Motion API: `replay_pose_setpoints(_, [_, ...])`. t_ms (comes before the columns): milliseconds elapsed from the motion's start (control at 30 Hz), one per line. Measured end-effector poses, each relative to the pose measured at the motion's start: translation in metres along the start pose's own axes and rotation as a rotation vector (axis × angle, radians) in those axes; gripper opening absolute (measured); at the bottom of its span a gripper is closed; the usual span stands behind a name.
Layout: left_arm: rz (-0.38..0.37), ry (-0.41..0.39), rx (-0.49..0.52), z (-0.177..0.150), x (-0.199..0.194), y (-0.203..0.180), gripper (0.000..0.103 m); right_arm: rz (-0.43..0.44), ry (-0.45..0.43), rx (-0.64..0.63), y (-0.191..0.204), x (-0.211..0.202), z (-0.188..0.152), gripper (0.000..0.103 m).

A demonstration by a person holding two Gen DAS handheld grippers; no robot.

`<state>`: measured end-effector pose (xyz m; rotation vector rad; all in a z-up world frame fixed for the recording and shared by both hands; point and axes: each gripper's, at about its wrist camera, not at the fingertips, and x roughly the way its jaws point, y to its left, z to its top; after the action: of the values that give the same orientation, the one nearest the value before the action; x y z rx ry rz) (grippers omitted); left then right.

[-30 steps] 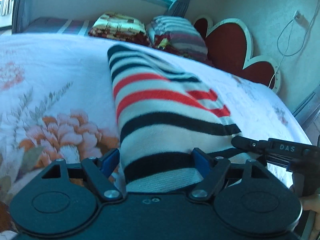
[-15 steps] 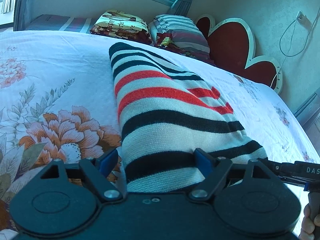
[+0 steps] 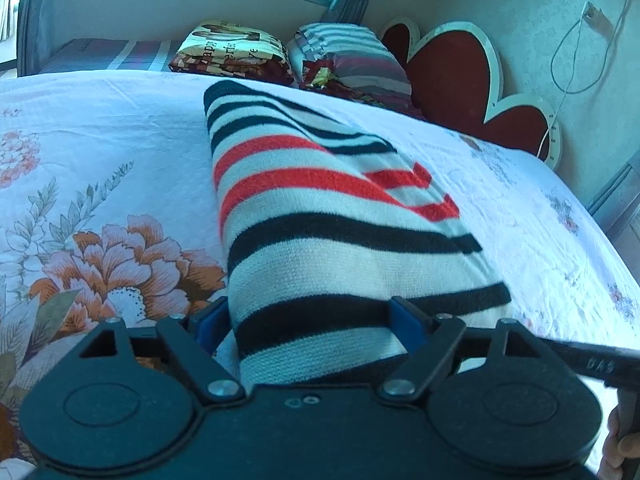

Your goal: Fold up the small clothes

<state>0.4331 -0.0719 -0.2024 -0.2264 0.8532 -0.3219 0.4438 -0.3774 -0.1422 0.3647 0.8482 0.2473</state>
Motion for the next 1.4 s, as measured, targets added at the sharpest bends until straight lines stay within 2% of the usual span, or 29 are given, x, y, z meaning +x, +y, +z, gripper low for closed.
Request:
replay_pose_setpoints(100, [-0.018, 0.019, -0.036, 0.005, -0.001, 0.007, 0.083, 0.059, -0.029, 0.049, 0.0, -0.006, 0.019, 0.002])
replay_pose_setpoints(133, [-0.021, 0.024, -0.045, 0.007, -0.003, 0.008, 0.083, 0.065, -0.04, 0.051, 0.001, -0.007, 0.025, 0.006])
replay_pose_setpoints(200, [-0.021, 0.017, -0.05, 0.012, -0.008, 0.008, 0.082, 0.067, -0.054, 0.059, 0.002, -0.004, 0.038, 0.024])
replay_pose_setpoints(233, [-0.024, 0.007, -0.053, 0.015, -0.011, 0.008, 0.082, 0.074, -0.06, 0.072, 0.003, 0.0, 0.044, 0.054])
replay_pose_setpoints(267, [-0.028, -0.004, -0.057, 0.018, -0.014, 0.01, 0.083, 0.087, -0.07, 0.075, 0.004, 0.004, 0.05, 0.067])
replay_pose_setpoints(400, [-0.024, -0.039, -0.083, 0.033, -0.018, 0.019, 0.083, 0.086, -0.044, 0.06, 0.009, 0.031, 0.072, 0.067])
replay_pose_setpoints(567, [0.018, -0.051, -0.155, 0.053, -0.003, 0.039, 0.083, 0.093, -0.006, 0.087, 0.006, 0.071, 0.093, 0.067])
replay_pose_setpoints(700, [0.013, -0.045, -0.207, 0.064, 0.012, 0.05, 0.083, 0.081, 0.025, 0.092, 0.003, 0.102, 0.105, 0.064])
replay_pose_setpoints(733, [0.013, -0.044, -0.209, 0.066, 0.015, 0.051, 0.084, 0.091, 0.038, 0.102, 0.001, 0.108, 0.107, 0.049])
replay_pose_setpoints(767, [0.014, -0.046, -0.209, 0.068, 0.018, 0.051, 0.084, 0.098, 0.045, 0.116, 0.0, 0.113, 0.108, 0.042])
replay_pose_setpoints(800, [0.018, -0.047, -0.207, 0.069, 0.021, 0.051, 0.084, 0.098, 0.041, 0.118, 0.0, 0.115, 0.108, 0.041])
replay_pose_setpoints(833, [0.021, -0.046, -0.205, 0.071, 0.024, 0.051, 0.084, 0.094, 0.033, 0.106, 0.001, 0.116, 0.108, 0.037])
replay_pose_setpoints(900, [0.017, -0.041, -0.203, 0.073, 0.029, 0.05, 0.084, 0.094, -0.002, 0.086, 0.002, 0.112, 0.108, 0.015])
replay_pose_setpoints(933, [0.015, -0.038, -0.204, 0.073, 0.031, 0.05, 0.084, 0.088, -0.034, 0.075, 0.004, 0.105, 0.108, 0.01])
replay_pose_setpoints(1033, [0.008, -0.038, -0.2, 0.073, 0.035, 0.047, 0.084, 0.056, -0.117, -0.032, 0.017, 0.083, 0.103, 0.009])
replay_pose_setpoints(1100, [0.002, -0.037, -0.189, 0.074, 0.036, 0.044, 0.084, 0.0, -0.126, -0.09, 0.017, 0.084, 0.096, 0.009])
replay_pose_setpoints(1167, [0.011, -0.027, -0.167, 0.072, 0.042, 0.04, 0.085, -0.038, -0.04, -0.068, 0.004, 0.105, 0.089, 0.009])
replay_pose_setpoints(1300, [0.015, -0.004, -0.175, 0.068, 0.051, 0.042, 0.086, -0.026, -0.048, -0.024, -0.002, 0.104, 0.09, 0.01])
replay_pose_setpoints(1367, [0.013, -0.002, -0.168, 0.07, 0.048, 0.043, 0.086, -0.019, -0.053, -0.021, -0.001, 0.1, 0.093, 0.019])
replay_pose_setpoints(1400, [0.015, -0.004, -0.165, 0.071, 0.046, 0.044, 0.086, -0.017, -0.066, -0.017, -0.001, 0.097, 0.095, 0.019])
